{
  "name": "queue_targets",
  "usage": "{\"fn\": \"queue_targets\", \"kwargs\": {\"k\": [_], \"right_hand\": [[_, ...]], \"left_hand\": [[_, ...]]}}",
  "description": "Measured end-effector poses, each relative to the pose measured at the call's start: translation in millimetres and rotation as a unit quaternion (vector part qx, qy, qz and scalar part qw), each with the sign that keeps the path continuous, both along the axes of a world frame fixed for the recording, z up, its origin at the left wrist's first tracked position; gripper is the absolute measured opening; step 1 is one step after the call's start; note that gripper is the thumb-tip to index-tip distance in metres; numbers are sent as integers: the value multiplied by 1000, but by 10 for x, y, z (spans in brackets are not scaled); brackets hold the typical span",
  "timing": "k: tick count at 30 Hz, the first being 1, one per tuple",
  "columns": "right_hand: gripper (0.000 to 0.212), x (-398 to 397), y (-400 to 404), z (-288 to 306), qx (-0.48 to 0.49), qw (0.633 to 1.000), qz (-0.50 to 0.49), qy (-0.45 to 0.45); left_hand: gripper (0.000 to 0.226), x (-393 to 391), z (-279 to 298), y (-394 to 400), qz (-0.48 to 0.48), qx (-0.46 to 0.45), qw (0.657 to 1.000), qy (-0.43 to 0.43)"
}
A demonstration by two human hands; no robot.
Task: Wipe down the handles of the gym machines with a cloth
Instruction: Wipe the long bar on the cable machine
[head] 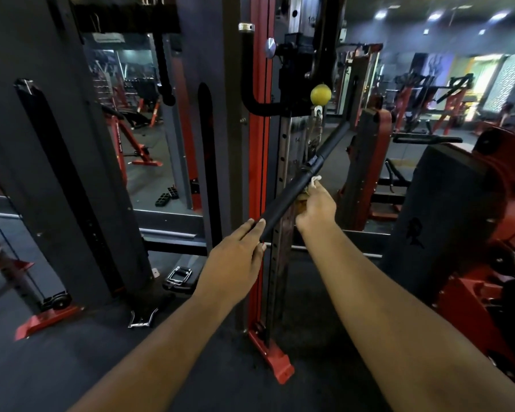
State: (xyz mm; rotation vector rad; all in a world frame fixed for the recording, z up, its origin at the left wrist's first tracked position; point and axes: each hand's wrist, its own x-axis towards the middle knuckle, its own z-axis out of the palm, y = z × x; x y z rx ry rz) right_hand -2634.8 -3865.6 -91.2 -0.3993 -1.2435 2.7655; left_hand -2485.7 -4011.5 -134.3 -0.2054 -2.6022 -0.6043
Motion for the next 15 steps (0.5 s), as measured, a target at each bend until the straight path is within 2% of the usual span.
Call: {"fn": "queue_targets", "kwargs": {"k": [5, 7, 11, 13, 15], "right_hand": [[25, 724, -322, -400, 96, 991, 41, 88], [29, 1131, -434, -562, 87, 982, 85, 145], [33, 1484, -413, -831, 208, 936, 159, 236], [32, 1368, -295, -841, 265, 924, 137, 239], [33, 1130, -185, -657, 297, 935, 25, 193]], "left_hand": [[53, -15, -50, -65, 3, -24, 1000, -12], [54, -24, -71, -98, 7, -28, 999, -13], [53, -29, -45, -205, 8, -19, 1000, -5], [52, -22, -27, -262, 2, -14, 1000, -1], [52, -6, -19, -278, 0, -13, 1000, 5]]}}
